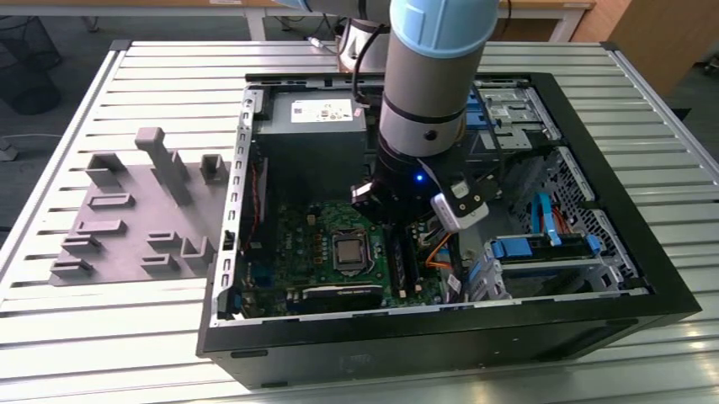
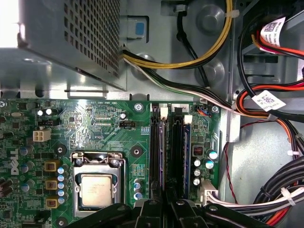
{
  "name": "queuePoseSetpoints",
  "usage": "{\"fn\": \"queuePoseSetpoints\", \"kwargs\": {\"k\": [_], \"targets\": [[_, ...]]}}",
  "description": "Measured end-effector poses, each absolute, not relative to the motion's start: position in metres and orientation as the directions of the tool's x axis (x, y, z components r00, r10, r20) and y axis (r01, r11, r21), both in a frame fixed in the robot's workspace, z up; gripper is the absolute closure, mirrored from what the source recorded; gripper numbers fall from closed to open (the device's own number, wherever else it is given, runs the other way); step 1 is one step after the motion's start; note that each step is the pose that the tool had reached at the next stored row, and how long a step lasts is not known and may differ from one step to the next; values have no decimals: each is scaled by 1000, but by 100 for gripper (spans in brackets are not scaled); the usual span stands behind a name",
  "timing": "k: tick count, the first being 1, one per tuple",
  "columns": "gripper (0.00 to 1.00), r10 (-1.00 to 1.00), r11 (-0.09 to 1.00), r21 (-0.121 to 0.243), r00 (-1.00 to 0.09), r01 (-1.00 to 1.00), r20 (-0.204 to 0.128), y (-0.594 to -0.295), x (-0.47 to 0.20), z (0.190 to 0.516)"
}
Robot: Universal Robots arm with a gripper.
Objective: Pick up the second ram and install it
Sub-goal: 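Insert the second ram into the second slot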
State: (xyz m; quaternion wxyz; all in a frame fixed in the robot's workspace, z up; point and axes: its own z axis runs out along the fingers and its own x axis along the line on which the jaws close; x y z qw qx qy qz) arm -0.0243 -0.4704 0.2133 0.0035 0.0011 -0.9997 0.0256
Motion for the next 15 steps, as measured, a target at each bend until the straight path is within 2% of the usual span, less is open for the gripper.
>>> {"fn": "queuePoseSetpoints", "kwargs": {"k": [15], "targets": [[86,2,999,-51,-1000,1,8,-470,-22,213]]}}
